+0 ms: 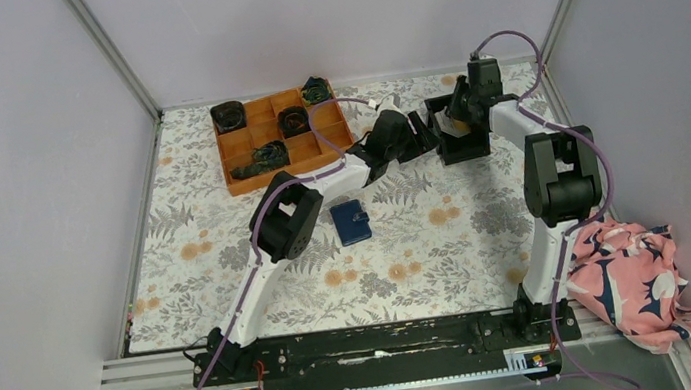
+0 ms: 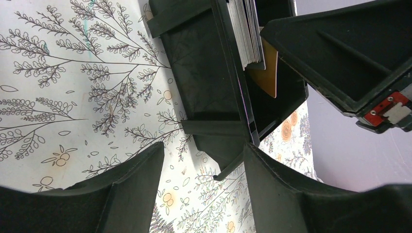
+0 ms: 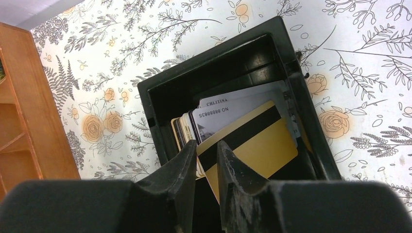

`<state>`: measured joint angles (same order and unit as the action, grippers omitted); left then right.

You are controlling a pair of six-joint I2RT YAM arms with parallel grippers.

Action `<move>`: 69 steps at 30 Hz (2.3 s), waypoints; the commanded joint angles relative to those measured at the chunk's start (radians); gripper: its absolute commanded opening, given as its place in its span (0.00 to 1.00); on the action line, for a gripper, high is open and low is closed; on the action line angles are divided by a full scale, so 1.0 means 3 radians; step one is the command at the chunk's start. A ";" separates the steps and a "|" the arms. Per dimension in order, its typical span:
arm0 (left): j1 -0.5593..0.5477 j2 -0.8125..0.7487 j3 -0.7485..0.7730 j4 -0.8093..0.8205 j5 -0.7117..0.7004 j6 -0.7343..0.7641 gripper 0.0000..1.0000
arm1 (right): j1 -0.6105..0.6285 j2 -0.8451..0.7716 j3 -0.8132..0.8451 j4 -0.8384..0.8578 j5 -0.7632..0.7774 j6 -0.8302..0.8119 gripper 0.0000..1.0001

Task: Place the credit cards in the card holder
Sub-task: Pick up the credit card from the storage box.

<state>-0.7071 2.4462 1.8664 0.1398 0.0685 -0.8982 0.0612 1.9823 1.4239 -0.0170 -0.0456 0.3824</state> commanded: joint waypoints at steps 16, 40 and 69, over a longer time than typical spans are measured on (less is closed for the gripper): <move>-0.0028 -0.0211 -0.0161 0.0063 0.0072 0.0092 0.68 | 0.0078 -0.0345 0.0112 -0.0244 0.0219 -0.0121 0.15; -0.0023 -0.0423 -0.0246 -0.0055 -0.0001 0.0299 0.68 | 0.0077 -0.0301 0.0820 -0.0784 0.0613 -0.0514 0.00; 0.0046 -0.3226 -0.3424 0.1207 0.0455 0.0531 0.69 | 0.0639 -0.3124 -0.1874 -0.0308 -0.1168 0.0250 0.00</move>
<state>-0.6876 1.5749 0.8894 0.4145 0.1226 -0.8536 0.2302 1.1271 0.9363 -0.1474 -0.2031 0.4011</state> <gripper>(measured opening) 0.690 0.041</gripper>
